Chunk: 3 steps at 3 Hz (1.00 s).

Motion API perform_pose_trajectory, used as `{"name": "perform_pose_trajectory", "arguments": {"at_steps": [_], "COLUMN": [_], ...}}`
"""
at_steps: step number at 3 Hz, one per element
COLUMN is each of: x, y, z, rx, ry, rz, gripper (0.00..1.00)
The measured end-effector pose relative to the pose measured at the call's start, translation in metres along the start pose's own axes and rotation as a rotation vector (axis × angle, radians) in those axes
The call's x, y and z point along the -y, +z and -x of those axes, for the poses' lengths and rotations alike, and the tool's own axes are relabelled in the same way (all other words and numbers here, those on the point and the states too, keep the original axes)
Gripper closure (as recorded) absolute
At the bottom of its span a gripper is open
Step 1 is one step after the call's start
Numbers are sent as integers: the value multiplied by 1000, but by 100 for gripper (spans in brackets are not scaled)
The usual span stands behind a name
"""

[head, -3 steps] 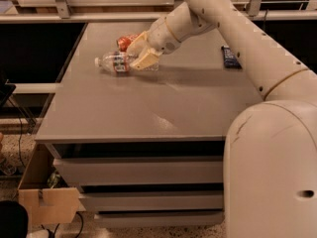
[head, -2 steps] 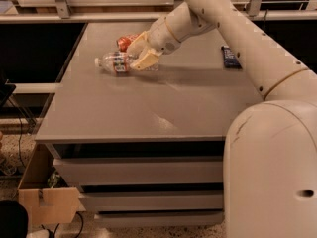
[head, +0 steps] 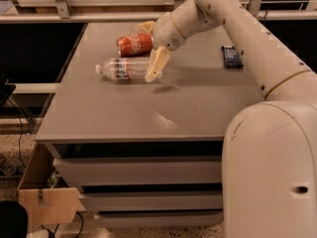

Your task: Move water bottle near coke can

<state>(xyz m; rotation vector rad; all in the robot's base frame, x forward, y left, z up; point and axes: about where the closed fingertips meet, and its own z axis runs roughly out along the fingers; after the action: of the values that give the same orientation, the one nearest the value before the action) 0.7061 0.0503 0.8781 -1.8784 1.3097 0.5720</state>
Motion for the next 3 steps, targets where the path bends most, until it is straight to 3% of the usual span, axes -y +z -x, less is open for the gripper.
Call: {"name": "perform_pose_trajectory", "arguments": {"at_steps": [3], "x": [5], "y": [-15], "z": [7], "rx": [23], "ry": [-28], "rz": [-7], "gripper": [0]}}
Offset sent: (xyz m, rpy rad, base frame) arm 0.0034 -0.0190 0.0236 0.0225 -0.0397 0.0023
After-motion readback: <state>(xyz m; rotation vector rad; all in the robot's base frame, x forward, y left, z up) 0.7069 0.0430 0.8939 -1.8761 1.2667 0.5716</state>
